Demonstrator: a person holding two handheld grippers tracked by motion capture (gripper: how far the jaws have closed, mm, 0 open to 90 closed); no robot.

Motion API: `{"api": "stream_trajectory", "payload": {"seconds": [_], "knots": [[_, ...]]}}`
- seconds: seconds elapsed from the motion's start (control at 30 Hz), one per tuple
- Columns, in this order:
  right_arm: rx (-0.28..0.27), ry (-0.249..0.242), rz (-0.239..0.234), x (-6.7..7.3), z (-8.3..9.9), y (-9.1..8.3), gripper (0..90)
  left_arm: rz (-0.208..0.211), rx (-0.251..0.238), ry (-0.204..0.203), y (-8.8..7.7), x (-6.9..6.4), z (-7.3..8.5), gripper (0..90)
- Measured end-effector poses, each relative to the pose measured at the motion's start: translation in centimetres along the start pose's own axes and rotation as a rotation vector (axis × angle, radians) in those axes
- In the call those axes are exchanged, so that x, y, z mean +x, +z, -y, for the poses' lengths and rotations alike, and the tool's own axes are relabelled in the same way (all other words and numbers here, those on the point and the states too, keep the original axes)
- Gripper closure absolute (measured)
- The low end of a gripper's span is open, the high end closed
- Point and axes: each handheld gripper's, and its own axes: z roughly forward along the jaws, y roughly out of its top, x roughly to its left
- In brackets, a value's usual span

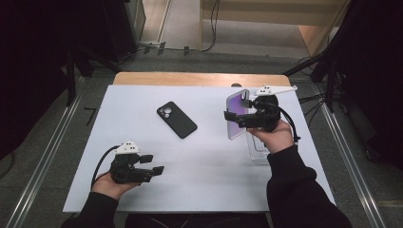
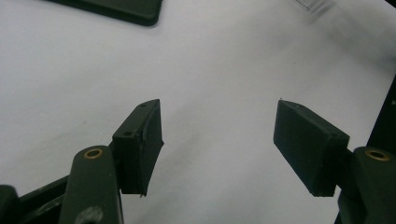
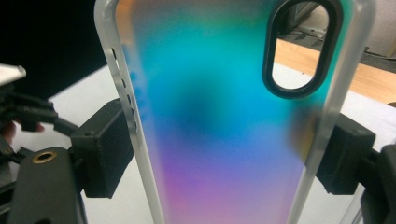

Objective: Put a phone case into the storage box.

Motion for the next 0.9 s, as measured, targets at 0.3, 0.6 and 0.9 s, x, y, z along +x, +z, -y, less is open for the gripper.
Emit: {"api": "stream_trajectory", "payload": {"seconds": [0.3,0.6,0.9], "knots": [[-0.018,0.052,0.126,-2.3,-0.3,-1.6,16.2,-0.009,0.001,-0.014,0.0,0.2,0.2,33.2],[-0.068,0.126,0.272,-4.7,0.5,-2.3,16.2,0.008,0.000,-0.021,0.1,0.3,0.1,33.2],[-0.081,0.192,0.305,-7.2,0.1,-1.6,16.2,0.020,-0.006,-0.026,0.2,0.5,0.1,33.2]]}}
